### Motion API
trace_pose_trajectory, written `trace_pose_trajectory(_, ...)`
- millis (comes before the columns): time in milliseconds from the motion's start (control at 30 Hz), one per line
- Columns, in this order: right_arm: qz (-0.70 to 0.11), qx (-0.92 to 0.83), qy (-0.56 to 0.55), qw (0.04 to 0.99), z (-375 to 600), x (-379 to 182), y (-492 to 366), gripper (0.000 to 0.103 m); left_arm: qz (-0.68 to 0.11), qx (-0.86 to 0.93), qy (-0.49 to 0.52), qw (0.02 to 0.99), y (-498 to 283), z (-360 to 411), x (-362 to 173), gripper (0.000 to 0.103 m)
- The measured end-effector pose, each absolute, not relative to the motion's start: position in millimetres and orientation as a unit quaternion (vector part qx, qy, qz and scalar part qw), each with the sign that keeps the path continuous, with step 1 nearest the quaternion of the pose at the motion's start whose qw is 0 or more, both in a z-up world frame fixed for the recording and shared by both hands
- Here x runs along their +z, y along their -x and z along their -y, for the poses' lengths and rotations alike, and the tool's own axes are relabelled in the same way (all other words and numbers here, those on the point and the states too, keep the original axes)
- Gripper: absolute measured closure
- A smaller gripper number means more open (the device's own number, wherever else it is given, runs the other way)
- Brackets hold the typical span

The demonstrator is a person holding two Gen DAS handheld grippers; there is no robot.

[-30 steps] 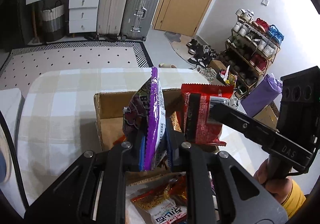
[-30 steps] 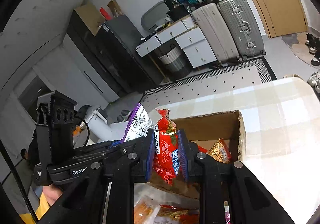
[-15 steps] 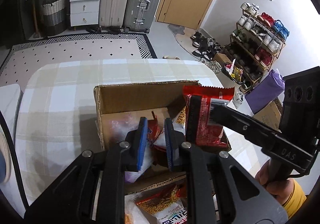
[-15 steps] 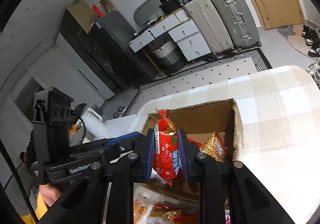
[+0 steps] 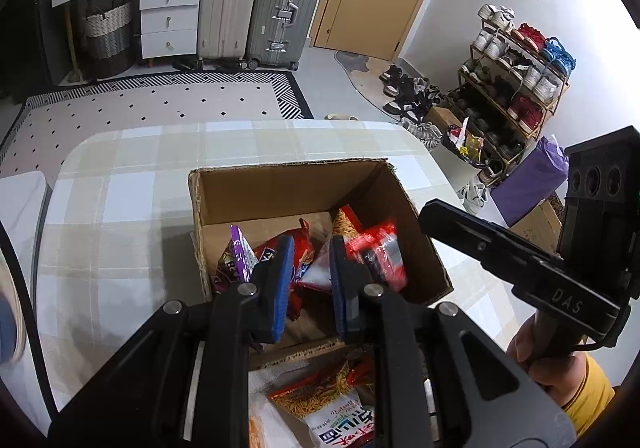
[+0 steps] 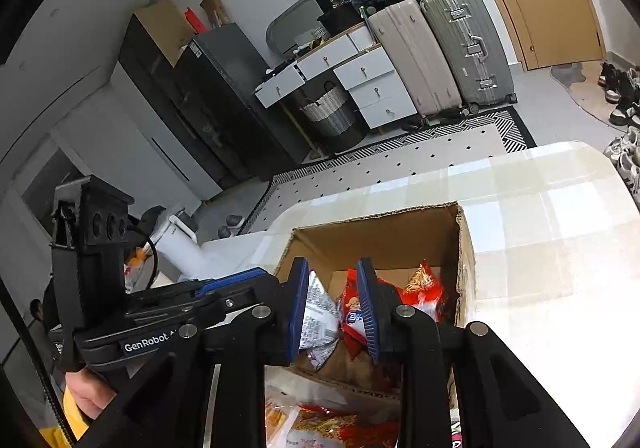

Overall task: Organize snacks
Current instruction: 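Open both tools to drop the two bags into the box, then withdraw both tools from the box back toward the snack pile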

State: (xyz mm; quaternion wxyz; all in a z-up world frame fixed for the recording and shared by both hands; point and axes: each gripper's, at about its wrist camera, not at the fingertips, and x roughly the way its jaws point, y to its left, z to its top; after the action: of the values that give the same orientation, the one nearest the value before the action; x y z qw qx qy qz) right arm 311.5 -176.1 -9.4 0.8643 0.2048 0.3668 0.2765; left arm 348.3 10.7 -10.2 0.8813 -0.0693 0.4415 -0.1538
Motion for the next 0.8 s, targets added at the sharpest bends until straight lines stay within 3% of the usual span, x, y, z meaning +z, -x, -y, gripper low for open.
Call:
trace_pose_trajectory(367,-0.358,0.277,-0.187,0.872,176.7,8.8,-285.4,0.078,-0.430,-0.150,0.062,0.888,-304.7,-5.6,3.9,0.089)
trace_pose_trajectory(467,-0.344,0.279,-0.172,0.880,176.1,22.1,-267.7,0.065,-0.421,-0.148,0.060,0.893,-287.2,-4.5,13.0,0.089)
trace_pose_trajectory(600,-0.321,0.285,-0.149,0.891,176.0,39.4,-240.9,0.060,-0.408,-0.141,0.048,0.901,-256.3,0.2,29.3,0.088)
trace_pose_trajectory(633,-0.315,0.284,-0.140,0.895,175.3,43.9,-231.8,0.058,-0.405,-0.138,0.045,0.903,-249.2,1.3,32.9,0.087)
trace_pose_trajectory(700,-0.307,0.282,-0.130,0.900,174.1,50.6,-216.4,0.057,-0.395,-0.134,0.042,0.908,-232.3,2.0,41.9,0.072)
trace_pose_trajectory(800,-0.294,0.280,-0.119,0.906,175.4,60.1,-192.4,0.055,-0.375,-0.130,0.041,0.917,-204.7,4.2,57.1,0.063)
